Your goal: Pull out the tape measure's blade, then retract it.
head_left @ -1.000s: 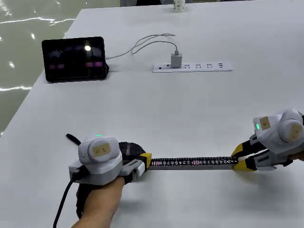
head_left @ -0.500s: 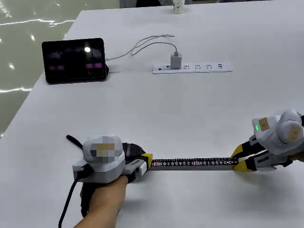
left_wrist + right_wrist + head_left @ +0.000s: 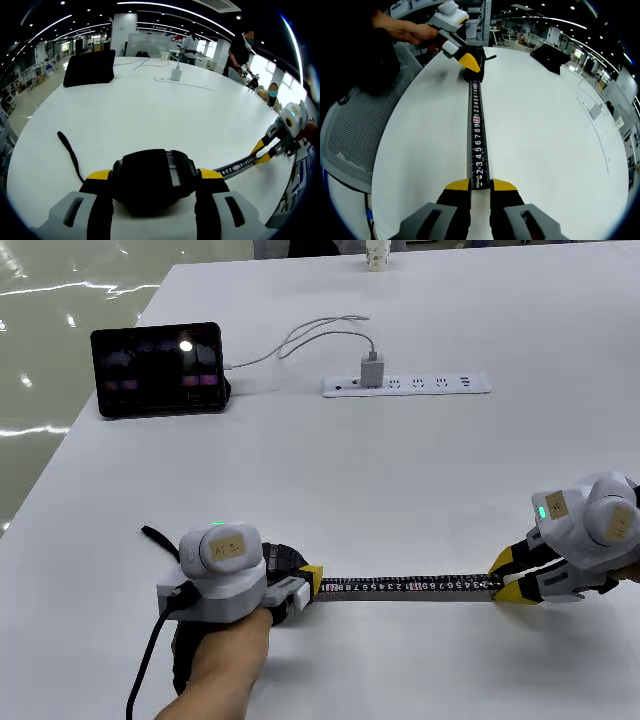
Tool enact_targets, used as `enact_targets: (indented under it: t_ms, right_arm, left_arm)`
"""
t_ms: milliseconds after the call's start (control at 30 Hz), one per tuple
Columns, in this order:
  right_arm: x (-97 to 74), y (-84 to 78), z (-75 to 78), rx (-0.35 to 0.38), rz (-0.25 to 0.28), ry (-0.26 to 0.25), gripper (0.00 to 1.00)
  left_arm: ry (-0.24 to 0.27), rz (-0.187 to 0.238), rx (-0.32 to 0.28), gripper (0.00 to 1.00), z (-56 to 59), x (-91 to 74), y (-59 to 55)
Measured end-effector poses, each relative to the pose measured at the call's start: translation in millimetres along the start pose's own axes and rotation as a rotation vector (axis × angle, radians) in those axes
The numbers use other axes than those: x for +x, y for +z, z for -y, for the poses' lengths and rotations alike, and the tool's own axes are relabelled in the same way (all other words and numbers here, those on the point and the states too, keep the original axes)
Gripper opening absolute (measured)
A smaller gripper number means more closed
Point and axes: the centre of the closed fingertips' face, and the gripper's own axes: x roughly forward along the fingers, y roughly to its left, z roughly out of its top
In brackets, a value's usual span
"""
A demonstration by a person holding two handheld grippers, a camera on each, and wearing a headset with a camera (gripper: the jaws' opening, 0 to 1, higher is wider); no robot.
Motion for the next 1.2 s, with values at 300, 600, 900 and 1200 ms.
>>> enact_targets:
  t_ms: [300, 600, 900, 1200]
  right_arm:
    - [0.9, -0.7, 0.4, 0.001, -0.003, 0.003, 0.10]
    - [0.4, -1.6, 1.2, -0.001, -0.010, 0.000, 0.10]
    - [-0.4, -1.9, 1.5, 0.004, -0.012, 0.001, 0.09]
    - [-1.2, -1.6, 1.4, 0.007, -0.012, 0.001, 0.09]
  left_arm:
    - [0.006, -0.006, 0.008, 0.60, -0.5, 0.1, -0.9]
    - [0.010, -0.021, 0.007, 0.59, -0.9, 0.8, -1.7]
    - [0.010, -0.019, 0.013, 0.58, -1.1, 0.9, -1.3]
    - [0.005, -0.020, 0.009, 0.58, -1.1, 1.0, -0.6]
